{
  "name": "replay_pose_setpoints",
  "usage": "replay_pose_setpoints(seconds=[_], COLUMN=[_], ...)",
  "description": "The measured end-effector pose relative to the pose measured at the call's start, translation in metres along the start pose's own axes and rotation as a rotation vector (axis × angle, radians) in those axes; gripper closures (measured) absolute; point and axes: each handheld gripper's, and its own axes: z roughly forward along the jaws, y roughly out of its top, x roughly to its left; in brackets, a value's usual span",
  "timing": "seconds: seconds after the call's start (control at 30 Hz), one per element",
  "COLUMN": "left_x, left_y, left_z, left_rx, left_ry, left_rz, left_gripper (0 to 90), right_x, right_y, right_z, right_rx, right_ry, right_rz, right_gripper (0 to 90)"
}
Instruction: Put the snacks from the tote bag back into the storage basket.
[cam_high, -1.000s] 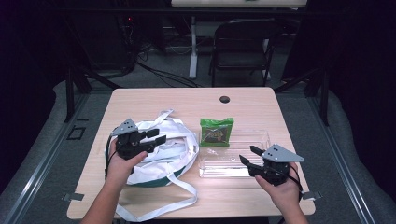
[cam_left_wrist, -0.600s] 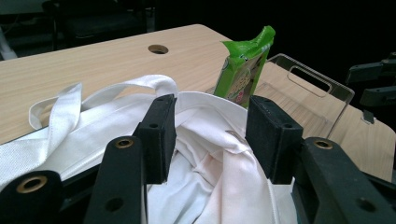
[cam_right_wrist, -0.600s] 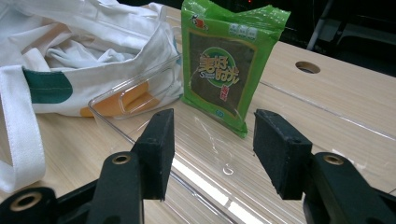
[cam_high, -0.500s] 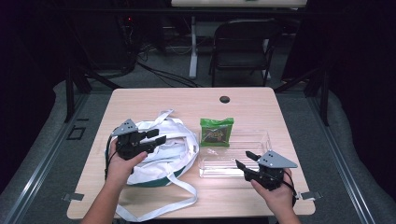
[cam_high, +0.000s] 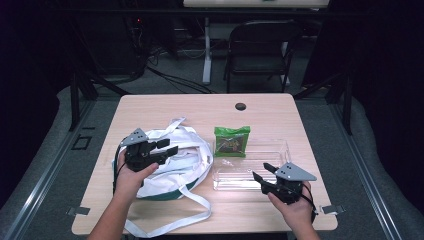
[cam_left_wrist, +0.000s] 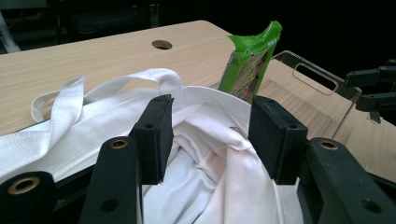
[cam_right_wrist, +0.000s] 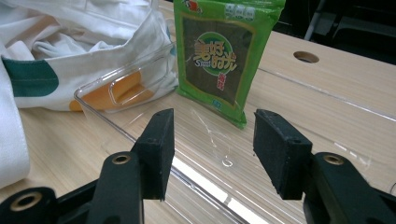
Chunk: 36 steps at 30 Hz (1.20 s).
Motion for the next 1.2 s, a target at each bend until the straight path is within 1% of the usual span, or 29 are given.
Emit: replay_pose_setpoints(seconds=[0.03,0.17,0.3,0.47,0.57,0.7,0.73,0.8,1.07,1.2], left_x=[-0.0001,0.0,0.0001,0.0004,0.0005,0.0006,0.0005,0.0006,0.0022,0.0031], left_y=[-0.0003,-0.0008,-0.0021,-0.0026,-0.0031,-0.0033,-0.0033,-0.0033,-0.0018,-0.0008], left_z=[0.0005,0.0015,0.0031,0.0037,0.0044,0.0048,0.0049,0.0048,0.0023,0.0019], left_rx=[-0.001,0.005,0.009,0.01,0.013,0.016,0.015,0.016,0.008,-0.001], left_ry=[0.0,0.003,0.004,0.003,0.003,0.007,0.006,0.006,0.01,0.005], left_rz=[-0.005,-0.002,-0.012,-0.011,-0.014,-0.012,-0.014,-0.012,-0.019,-0.028], left_gripper=[49.9,49.4,49.3,49.3,49.4,49.4,49.4,49.4,49.3,49.1], right_x=[0.0,-0.001,-0.0012,-0.0003,0.0001,0.0009,0.001,0.0011,0.0002,-0.004], right_y=[-0.0003,-0.0014,-0.0015,-0.0009,-0.0008,-0.001,-0.001,-0.0011,-0.0006,0.0054], right_z=[0.0005,0.0012,0.0006,-0.0001,0.0002,0.001,0.0012,0.0013,0.0031,0.0056], right_rx=[0.001,0.001,-0.004,-0.017,-0.014,-0.011,-0.001,0.001,0.0,0.014], right_ry=[-0.001,-0.001,0.001,-0.002,-0.001,0.002,0.001,0.004,0.007,0.012], right_rz=[0.003,0.006,0.008,0.004,-0.003,0.0,-0.009,-0.013,0.0,0.004], right_gripper=[48.2,48.1,47.8,47.3,47.3,47.2,47.1,47.0,45.9,44.1])
